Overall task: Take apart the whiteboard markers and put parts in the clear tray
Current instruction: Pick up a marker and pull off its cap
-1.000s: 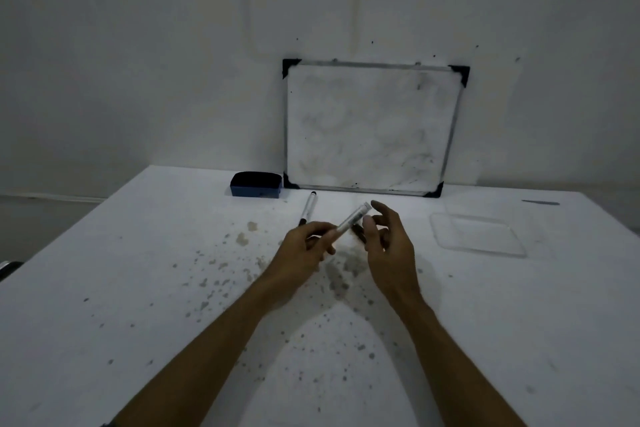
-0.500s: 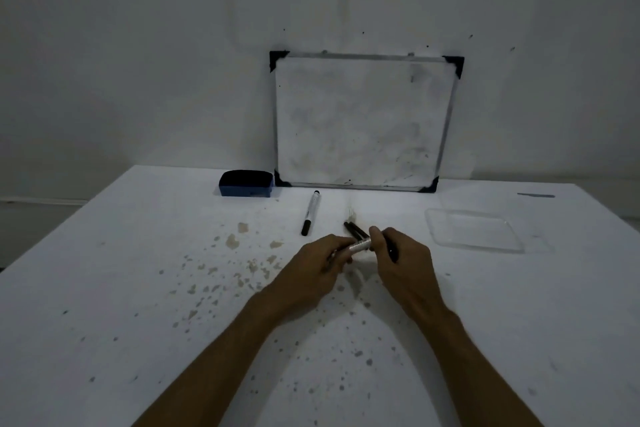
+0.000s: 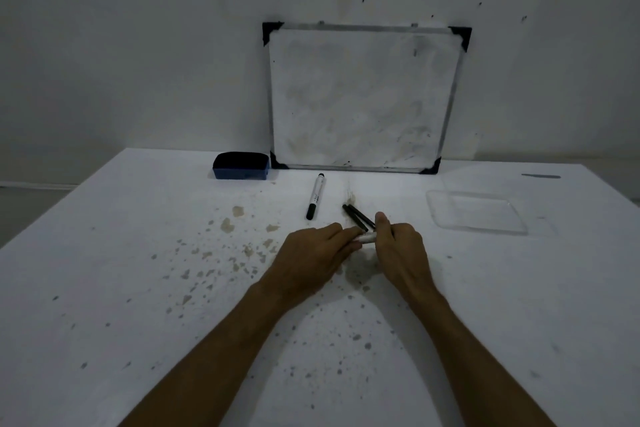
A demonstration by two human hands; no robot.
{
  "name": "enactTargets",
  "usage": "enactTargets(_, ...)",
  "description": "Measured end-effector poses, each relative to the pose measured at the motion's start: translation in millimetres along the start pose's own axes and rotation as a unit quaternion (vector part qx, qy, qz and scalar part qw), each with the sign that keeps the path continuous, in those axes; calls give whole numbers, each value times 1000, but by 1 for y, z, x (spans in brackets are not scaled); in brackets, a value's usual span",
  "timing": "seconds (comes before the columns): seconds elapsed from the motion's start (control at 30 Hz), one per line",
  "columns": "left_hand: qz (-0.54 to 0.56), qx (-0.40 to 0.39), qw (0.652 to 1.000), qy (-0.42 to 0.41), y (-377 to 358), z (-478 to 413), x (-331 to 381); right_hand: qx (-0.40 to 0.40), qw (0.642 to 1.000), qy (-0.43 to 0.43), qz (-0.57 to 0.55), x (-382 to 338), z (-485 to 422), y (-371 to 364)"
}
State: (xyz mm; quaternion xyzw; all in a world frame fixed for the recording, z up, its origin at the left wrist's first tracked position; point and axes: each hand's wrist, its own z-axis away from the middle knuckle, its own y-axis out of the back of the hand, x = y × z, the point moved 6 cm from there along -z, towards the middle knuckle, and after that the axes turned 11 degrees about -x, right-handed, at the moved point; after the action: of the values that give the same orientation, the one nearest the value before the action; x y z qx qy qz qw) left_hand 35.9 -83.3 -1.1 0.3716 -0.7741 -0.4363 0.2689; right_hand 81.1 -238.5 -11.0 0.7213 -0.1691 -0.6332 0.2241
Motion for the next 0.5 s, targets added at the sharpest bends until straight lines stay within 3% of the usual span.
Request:
enactTargets(0.1,157,-88,981,70,-1,3,-6,16,994,99,45,-8,0,-4)
enactTargets(0.2,348,-156,916,127,1,9,-12,7,961,248,122,-26,11,-7)
enactTargets(0.27,366,-152,911,115,6,16,-13,7,950,292,112,-32,18,-8)
enactTargets(0.33,285,-114,947,97,10,19,-18,-3,971,227,80,-31,15,-10)
enactTargets(0.4,125,-57,989,53,12,16,-15,-52,995,79,43,-19,7,-16)
enactTargets(0.5,0,-8,1000,5,11,11,-1,-64,996,-21,62,-12,-2,-14)
